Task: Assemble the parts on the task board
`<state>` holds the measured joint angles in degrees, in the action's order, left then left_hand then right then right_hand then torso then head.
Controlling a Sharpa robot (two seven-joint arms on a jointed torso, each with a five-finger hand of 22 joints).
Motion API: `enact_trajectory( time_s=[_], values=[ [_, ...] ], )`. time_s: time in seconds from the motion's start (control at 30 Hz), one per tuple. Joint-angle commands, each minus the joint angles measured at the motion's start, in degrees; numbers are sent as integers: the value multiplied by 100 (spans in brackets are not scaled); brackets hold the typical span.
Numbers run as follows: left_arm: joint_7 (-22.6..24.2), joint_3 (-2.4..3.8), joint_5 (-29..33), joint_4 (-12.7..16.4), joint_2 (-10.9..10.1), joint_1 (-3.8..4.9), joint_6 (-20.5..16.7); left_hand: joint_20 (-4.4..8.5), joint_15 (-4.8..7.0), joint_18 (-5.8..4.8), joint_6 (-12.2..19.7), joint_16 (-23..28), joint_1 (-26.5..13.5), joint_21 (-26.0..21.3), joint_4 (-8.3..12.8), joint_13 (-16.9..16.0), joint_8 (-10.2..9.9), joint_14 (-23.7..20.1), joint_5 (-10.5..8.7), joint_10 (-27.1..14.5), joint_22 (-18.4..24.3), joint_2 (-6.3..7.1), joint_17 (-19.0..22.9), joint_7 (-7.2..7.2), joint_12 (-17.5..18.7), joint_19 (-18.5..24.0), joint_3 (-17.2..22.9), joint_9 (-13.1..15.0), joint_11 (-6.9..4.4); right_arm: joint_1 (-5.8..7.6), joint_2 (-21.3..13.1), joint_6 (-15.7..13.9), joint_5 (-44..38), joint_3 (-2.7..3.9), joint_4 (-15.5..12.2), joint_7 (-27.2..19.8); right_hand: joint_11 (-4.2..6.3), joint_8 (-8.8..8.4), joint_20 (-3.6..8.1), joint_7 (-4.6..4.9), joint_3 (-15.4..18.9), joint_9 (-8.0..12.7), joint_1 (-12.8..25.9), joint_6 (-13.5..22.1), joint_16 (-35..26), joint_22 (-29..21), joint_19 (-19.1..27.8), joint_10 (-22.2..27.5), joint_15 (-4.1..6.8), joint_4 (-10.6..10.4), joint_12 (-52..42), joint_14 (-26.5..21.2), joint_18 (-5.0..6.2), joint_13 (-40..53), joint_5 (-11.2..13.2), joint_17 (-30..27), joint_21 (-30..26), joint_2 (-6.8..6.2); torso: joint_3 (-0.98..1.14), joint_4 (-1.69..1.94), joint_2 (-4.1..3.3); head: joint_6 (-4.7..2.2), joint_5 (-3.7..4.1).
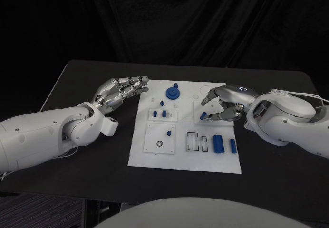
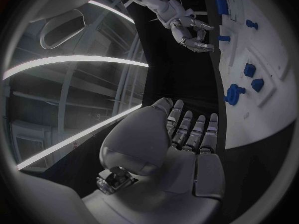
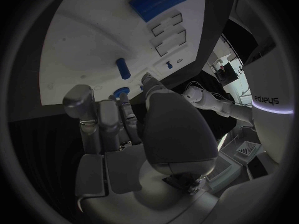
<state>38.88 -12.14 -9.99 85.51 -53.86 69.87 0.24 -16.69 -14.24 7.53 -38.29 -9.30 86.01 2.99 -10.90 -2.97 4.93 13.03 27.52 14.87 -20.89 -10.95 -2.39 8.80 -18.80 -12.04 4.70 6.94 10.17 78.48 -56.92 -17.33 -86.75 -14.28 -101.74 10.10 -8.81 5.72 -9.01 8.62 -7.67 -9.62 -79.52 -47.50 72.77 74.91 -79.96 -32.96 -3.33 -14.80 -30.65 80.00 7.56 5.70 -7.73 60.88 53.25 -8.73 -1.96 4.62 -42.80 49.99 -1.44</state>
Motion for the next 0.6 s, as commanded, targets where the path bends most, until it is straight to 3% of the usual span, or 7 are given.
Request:
enact_trajectory(
  time_s=[0.03, 0.13, 0.23, 0.6],
  values=[
    [401, 4, 17, 0, 16, -11, 40, -6, -10, -116, -43, -12, -66, 22, -13, -7, 30, 11, 14, 28, 6, 10, -5, -10, -39, -25, 40, 9, 4, -26, 6, 85, -112, 4, 70, 272, -2, 21, -1, -9, 2, 16, -87, -20, 15, 601, -10, -59, -18, -54, 29, 31, -87, -26, -4, -27, -2, 6, 14, -1, 10, 1, 32],
    [398, 4, 17, -6, 25, -12, 47, -6, -10, -116, -43, -12, -66, 22, -13, -7, 30, 11, 14, 28, 6, 10, -5, -10, -39, -25, 40, 9, 4, -43, 21, 130, -132, 3, 122, 282, 10, 30, 2, -4, -18, 29, -172, -46, 3, 597, 5, -140, -11, -70, 12, 16, -82, -55, -28, -46, -27, 40, 21, 24, 15, 1, 60],
    [394, 4, 17, -15, 33, -12, 55, -6, -10, -116, -43, -12, -66, 22, -13, -7, 30, 11, 14, 28, 6, 10, -5, -10, -39, -25, 40, 9, 4, -58, 36, 179, -141, 3, 148, 286, 26, 43, 9, -1, -45, 37, -250, -76, 2, 599, 9, -227, 0, -44, -13, 11, -81, -73, -89, -50, -25, 86, 25, 25, 22, 1, 64],
    [388, 4, 17, -56, 47, -53, 77, -6, -12, -119, -41, -17, -72, 23, -17, -9, 30, 14, 17, 40, 6, 5, -4, -10, -48, -31, 59, 8, 15, -160, 167, 232, -152, 4, 292, 171, 148, 19, 98, 34, -159, 124, -489, -101, -21, 610, 6, -850, 102, 354, -23, 2, -85, -172, -530, -99, -6, 309, -6, 13, 39, 1, 49]
  ],
)
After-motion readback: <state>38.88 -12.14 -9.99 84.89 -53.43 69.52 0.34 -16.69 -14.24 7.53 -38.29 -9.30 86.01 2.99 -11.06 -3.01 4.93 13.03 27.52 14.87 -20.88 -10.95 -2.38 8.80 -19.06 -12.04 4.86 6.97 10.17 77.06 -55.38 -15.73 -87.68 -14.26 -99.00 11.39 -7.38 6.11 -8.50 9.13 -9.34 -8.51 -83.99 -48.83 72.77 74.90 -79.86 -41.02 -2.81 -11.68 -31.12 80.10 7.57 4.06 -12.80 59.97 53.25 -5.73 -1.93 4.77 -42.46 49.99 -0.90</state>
